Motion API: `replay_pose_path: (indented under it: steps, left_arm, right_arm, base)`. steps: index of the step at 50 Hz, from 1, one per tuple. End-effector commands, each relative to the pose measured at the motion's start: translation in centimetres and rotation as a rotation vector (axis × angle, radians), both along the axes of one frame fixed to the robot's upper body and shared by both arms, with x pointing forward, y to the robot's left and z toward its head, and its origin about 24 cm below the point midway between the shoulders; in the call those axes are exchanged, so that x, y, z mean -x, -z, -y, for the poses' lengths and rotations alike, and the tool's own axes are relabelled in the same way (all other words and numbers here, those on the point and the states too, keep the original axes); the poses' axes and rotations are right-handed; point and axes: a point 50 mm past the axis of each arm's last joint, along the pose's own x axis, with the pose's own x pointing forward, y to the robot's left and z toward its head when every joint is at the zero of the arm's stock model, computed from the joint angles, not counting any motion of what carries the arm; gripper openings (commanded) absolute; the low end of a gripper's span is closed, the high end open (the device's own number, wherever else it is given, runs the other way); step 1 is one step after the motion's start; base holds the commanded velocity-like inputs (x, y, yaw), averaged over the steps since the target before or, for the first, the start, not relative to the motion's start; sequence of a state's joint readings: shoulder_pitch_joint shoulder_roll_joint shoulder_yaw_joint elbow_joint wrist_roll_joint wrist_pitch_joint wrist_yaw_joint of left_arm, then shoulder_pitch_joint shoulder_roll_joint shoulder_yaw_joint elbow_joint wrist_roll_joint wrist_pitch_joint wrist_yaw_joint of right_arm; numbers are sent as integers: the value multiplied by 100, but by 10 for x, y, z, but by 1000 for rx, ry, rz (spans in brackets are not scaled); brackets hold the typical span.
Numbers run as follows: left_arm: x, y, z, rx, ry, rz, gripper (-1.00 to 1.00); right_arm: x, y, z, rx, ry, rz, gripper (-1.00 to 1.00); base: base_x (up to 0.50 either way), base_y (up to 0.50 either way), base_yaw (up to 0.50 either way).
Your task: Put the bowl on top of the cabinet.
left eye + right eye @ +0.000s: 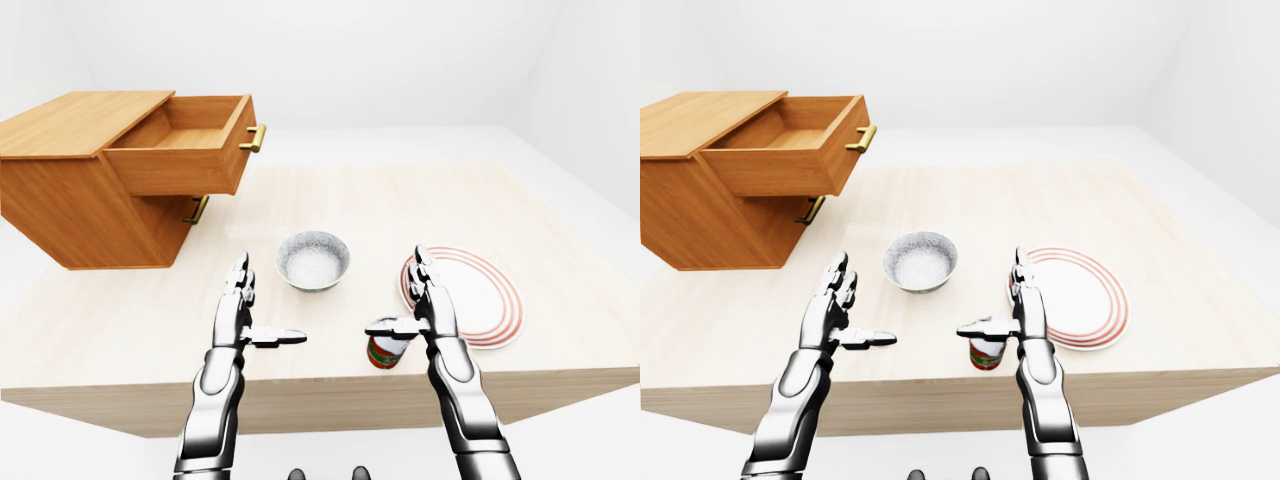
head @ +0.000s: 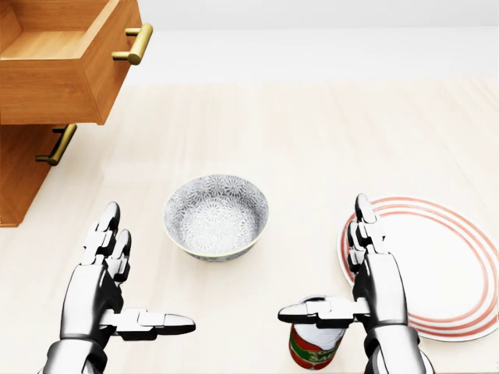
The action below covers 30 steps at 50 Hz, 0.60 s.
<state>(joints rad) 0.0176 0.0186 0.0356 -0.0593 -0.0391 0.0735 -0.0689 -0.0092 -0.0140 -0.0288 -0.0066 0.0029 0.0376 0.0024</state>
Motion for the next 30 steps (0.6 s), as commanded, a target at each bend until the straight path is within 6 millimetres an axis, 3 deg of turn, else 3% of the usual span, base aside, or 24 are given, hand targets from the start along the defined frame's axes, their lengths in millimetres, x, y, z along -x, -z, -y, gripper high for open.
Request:
replay_pose_path:
  steps: [1, 30]
  left_arm:
    - [0, 0, -1, 1, 3, -6, 100]
    - [1, 0, 0, -28, -2, 15, 100]
  right_arm:
    - [0, -1, 0, 1, -3, -3, 100]
    - [1, -1, -1, 10, 4, 7, 100]
  base:
    - [50, 0, 0]
    - [49, 0, 0]
